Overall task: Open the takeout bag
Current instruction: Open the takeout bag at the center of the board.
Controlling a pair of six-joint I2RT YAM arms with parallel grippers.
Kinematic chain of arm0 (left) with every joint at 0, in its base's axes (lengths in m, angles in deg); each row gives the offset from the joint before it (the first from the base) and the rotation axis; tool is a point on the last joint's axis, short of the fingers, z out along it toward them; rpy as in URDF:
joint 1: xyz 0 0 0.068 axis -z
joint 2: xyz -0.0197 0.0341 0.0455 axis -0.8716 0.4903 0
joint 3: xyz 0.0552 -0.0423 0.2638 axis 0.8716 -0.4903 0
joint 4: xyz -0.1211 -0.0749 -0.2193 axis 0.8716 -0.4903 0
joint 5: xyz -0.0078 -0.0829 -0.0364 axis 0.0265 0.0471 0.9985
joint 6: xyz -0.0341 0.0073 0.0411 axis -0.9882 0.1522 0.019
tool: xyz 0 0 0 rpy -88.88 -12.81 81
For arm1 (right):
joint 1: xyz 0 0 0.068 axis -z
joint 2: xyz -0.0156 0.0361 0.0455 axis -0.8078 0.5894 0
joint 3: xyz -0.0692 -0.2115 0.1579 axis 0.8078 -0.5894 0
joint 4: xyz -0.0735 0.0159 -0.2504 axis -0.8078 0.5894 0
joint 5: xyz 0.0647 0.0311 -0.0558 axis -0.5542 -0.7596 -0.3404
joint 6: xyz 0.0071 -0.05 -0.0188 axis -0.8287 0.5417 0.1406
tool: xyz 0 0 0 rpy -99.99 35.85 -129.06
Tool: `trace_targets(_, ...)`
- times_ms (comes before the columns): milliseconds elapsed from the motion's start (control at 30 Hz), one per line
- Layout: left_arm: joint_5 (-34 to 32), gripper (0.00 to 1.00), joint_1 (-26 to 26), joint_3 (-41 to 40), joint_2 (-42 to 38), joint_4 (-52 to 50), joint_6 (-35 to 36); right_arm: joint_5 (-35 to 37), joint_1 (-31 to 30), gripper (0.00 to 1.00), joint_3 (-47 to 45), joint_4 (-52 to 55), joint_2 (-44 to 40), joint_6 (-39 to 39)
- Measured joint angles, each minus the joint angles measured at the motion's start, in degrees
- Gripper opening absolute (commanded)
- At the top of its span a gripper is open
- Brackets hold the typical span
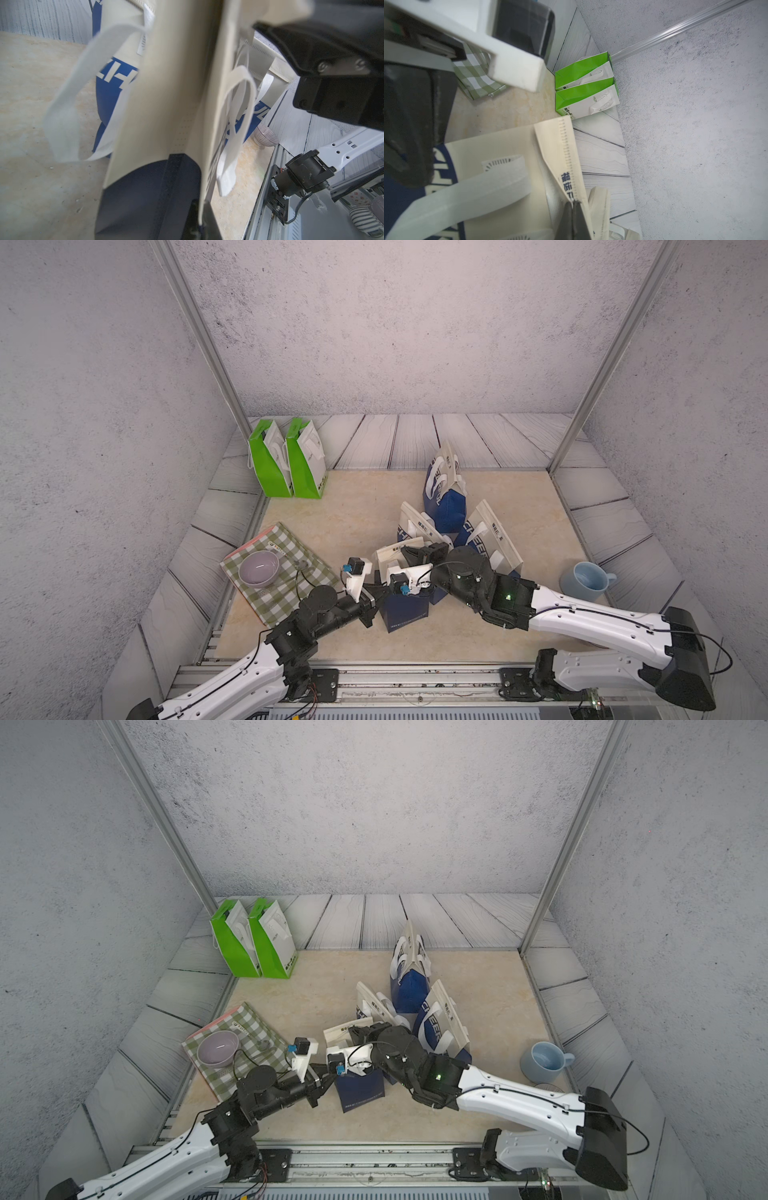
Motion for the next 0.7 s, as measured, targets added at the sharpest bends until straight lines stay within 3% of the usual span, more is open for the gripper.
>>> trace_targets(700, 0.2, 0.00, 0.0, 0.0, -1.5, -2.5, 0.0, -1.7, 0.7, 0.00, 15.5, 14.5, 1.2, -7.3)
